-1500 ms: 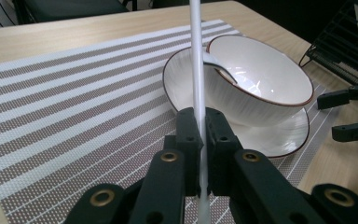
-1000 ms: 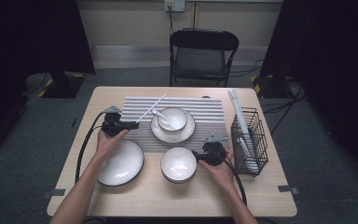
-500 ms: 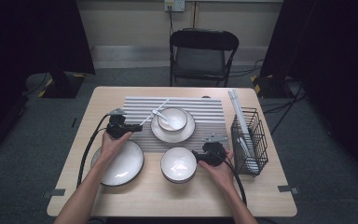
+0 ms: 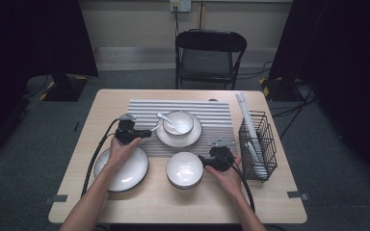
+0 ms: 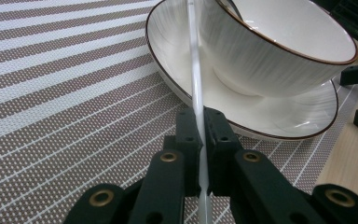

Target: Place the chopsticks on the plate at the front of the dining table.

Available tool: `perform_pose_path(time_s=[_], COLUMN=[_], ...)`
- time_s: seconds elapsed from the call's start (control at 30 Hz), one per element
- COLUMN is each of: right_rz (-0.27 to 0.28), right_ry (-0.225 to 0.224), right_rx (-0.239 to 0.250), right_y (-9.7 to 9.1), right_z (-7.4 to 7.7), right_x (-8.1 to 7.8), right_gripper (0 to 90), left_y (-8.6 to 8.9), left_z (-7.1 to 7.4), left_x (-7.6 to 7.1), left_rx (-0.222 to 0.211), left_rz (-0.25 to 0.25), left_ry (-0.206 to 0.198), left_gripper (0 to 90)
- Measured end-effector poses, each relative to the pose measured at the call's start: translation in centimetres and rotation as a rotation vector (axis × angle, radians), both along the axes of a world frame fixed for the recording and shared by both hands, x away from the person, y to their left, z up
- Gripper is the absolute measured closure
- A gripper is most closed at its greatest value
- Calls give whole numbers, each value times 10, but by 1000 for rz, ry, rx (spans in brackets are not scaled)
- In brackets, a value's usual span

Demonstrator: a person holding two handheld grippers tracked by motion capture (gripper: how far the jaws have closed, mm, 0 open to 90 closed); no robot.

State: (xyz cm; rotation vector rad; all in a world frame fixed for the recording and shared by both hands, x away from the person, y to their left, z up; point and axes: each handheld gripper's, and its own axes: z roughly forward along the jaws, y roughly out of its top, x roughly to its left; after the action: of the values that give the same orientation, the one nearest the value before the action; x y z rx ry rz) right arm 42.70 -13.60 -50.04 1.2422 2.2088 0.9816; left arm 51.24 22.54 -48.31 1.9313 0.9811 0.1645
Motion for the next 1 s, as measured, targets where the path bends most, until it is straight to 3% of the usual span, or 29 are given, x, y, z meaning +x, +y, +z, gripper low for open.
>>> perform_pose_path(time_s=[0.13, 0.27, 0.57, 0.8, 1.0], right_rz=[0, -1, -2, -3, -4], right_ry=[0, 0, 0, 0, 0], right_rx=[0, 0, 0, 1, 1], right_y=[0, 0, 0, 0, 0], right_z=[0, 0, 0, 0, 0], right_x=[0, 0, 0, 0, 0], right_gripper=[267, 268, 267, 267, 266], left_y=[-2, -4, 1, 13, 21], left_z=[-1, -1, 2, 14, 23], left_x=[1, 1, 0, -5, -11], left_rx=[-10, 17, -27, -43, -31], left_rz=[-1, -8, -10, -37, -57], left_ry=[11, 3, 11, -2, -20], left_gripper=[856, 852, 768, 772, 793])
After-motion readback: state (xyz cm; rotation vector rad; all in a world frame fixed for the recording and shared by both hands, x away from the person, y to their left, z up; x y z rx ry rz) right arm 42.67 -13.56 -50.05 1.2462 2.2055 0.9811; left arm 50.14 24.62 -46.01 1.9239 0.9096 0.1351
